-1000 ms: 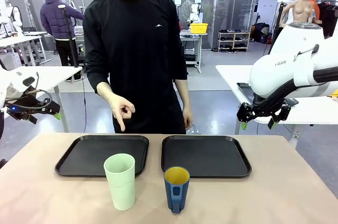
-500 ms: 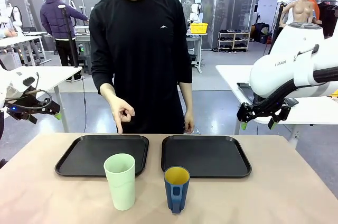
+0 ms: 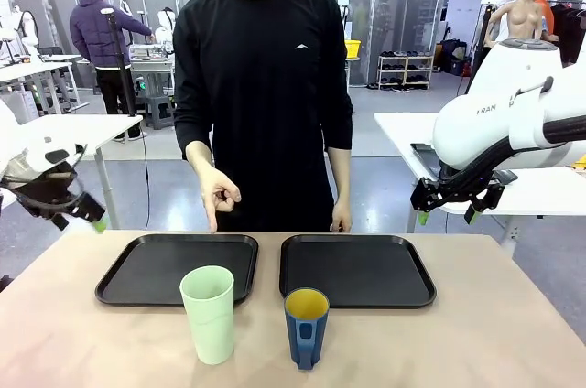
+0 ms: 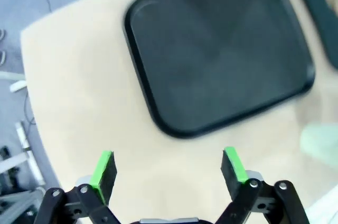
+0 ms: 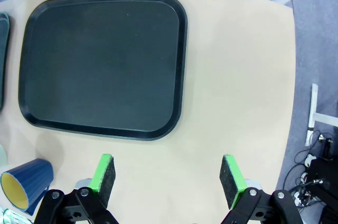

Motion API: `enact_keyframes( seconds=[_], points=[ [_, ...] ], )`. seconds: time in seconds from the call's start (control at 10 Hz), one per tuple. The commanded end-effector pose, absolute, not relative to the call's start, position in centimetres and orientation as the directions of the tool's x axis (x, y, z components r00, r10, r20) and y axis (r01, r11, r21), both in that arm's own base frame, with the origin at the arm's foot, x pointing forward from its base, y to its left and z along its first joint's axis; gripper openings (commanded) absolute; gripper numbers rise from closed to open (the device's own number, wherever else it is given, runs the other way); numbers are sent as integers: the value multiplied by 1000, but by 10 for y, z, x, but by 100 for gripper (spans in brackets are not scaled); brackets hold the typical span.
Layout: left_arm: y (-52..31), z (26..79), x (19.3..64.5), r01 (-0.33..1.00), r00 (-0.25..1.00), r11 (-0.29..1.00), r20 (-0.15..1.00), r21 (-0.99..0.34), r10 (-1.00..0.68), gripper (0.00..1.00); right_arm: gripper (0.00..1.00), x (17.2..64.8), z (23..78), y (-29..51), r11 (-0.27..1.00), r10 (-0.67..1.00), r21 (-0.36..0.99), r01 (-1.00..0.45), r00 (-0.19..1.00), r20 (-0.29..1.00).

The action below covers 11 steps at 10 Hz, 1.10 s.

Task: Sort and store the cups by type.
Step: Pick up the Reusable plastic cup.

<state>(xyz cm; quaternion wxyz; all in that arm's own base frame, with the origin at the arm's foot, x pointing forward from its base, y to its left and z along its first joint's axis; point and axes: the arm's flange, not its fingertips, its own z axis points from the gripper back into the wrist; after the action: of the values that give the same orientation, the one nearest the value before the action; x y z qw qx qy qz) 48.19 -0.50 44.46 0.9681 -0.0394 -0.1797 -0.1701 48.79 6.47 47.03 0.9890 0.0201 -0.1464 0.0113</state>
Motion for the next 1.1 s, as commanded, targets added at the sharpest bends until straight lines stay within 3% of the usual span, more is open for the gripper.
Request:
enact_keyframes(
  seconds=[0.0,0.1,0.3,0.4,0.9,1.0],
  points=[
    [4,458,475,595,757,797,265,101,-598,100,100,488,471,64,999,10,38,-22,956,293],
    [-2,453,466,731,652,675,193,96,-733,100,100,488,471,64,999,10,38,-22,956,293],
    [-5,442,459,826,549,556,95,93,-831,100,100,488,471,64,999,10,38,-22,956,293],
    [-11,440,461,709,686,703,173,60,-707,100,100,488,471,64,999,10,38,-22,956,293],
    [-8,438,458,725,674,687,149,53,-723,100,100,488,471,64,999,10,38,-22,956,293],
    [-21,429,457,883,444,447,55,144,-894,100,100,488,471,64,999,10,38,-22,956,293]
  ],
)
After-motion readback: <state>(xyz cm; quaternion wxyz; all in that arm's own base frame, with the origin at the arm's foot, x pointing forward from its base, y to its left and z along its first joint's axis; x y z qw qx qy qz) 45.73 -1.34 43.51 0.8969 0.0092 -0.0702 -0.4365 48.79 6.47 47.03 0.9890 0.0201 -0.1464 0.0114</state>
